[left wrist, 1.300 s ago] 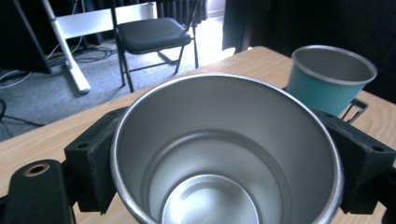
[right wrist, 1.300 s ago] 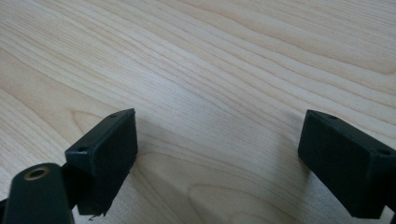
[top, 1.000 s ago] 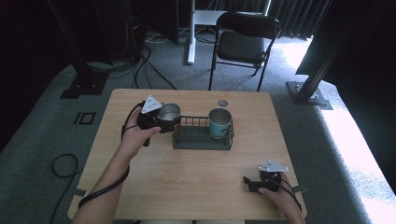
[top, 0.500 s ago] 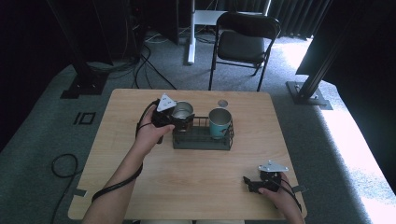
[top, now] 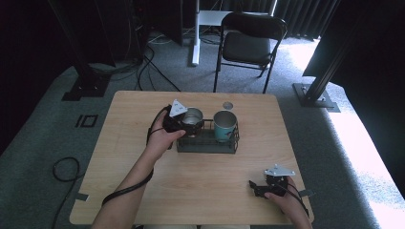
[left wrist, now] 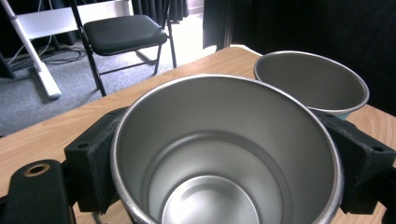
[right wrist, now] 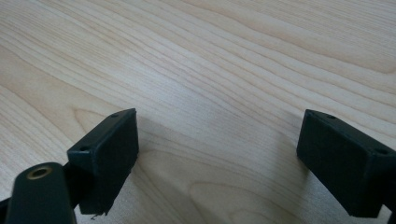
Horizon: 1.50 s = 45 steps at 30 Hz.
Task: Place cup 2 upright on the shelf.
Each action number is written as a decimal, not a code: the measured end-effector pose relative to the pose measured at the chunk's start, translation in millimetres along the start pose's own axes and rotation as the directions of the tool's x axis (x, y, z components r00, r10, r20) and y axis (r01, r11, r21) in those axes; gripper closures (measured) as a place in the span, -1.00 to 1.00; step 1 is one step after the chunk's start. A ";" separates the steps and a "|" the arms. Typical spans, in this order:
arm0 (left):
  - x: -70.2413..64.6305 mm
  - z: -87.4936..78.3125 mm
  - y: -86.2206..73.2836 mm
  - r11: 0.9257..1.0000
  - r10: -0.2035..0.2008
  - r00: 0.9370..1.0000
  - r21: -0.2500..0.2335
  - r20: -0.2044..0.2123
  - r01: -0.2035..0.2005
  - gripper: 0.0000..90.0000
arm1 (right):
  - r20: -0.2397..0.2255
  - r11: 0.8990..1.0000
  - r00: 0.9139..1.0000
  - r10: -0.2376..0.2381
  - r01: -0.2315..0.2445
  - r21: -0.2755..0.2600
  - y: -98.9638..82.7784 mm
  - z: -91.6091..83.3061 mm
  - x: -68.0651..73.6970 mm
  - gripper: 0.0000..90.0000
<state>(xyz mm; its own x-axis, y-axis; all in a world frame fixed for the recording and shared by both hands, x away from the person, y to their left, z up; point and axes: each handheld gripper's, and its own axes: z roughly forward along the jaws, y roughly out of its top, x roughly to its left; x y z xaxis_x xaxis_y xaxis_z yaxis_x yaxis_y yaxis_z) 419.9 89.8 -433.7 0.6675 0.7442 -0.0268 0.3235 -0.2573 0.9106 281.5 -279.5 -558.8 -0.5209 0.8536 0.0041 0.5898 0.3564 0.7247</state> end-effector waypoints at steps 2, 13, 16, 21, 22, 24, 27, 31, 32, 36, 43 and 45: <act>-1.5 2.7 -2.9 1.000 0.000 1.000 -0.002 -0.005 0.000 -0.69 | 0.000 1.000 1.000 0.000 0.000 0.000 0.0 0.0 0.0 -0.73; -4.6 19.6 -14.0 0.999 -0.008 1.000 0.033 -0.002 0.008 -0.69 | 0.000 1.000 1.000 0.000 0.000 0.000 0.0 0.0 0.0 -0.73; -5.8 24.6 -18.6 0.999 -0.012 1.000 0.041 0.004 0.012 -0.69 | 0.000 1.000 1.000 0.001 -0.001 0.000 0.0 0.0 0.0 -0.73; -6.3 31.4 -24.9 0.998 -0.015 1.000 0.055 0.002 0.015 -0.69 | 0.000 1.000 1.000 0.000 0.000 0.000 0.0 0.0 0.0 -0.73; -6.3 32.0 -25.3 0.998 -0.015 1.000 0.056 0.001 0.015 -0.69 | 0.000 1.000 1.000 0.000 0.000 0.000 0.0 0.0 0.0 -0.73; -6.6 33.4 -26.3 0.998 -0.016 1.000 0.057 0.001 0.016 -0.69 | 0.000 1.000 1.000 0.000 0.000 0.000 0.0 0.0 0.0 -0.73; -7.0 35.2 -27.8 0.997 -0.004 1.000 0.071 -0.002 0.004 -0.69 | 0.000 1.000 1.000 0.001 -0.001 0.000 0.0 0.0 0.0 -0.73; -8.3 37.5 -31.0 0.996 0.017 1.000 0.088 0.004 -0.017 -0.76 | 0.000 1.000 1.000 0.000 0.000 0.000 0.0 0.0 0.0 -0.73; -8.7 37.4 -31.2 0.996 0.028 1.000 0.086 -0.005 -0.027 -0.76 | 0.000 1.000 1.000 0.001 -0.001 0.000 0.0 0.0 0.0 -0.73; -8.9 36.1 -30.5 0.996 0.020 1.000 0.084 0.001 -0.020 -0.82 | 0.000 1.000 1.000 0.001 -0.001 0.000 0.0 0.0 0.1 -0.73; -7.3 28.7 -29.3 0.996 0.003 1.000 0.087 0.002 -0.003 -0.83 | 0.000 1.000 1.000 0.000 0.000 0.000 0.0 0.0 0.1 -0.73; -6.8 26.4 -29.0 0.996 0.004 1.000 0.088 0.002 -0.004 -0.83 | 0.000 1.000 1.000 0.000 0.000 0.000 0.0 0.0 0.1 -0.73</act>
<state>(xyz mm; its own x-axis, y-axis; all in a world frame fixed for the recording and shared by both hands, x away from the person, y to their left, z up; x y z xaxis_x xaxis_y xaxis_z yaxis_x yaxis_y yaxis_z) 423.7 76.0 -470.8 0.6698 0.7422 -0.0240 0.3784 -0.3133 0.8710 281.5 -279.4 -558.9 -0.5205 0.8538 0.0041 0.5899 0.3561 0.7247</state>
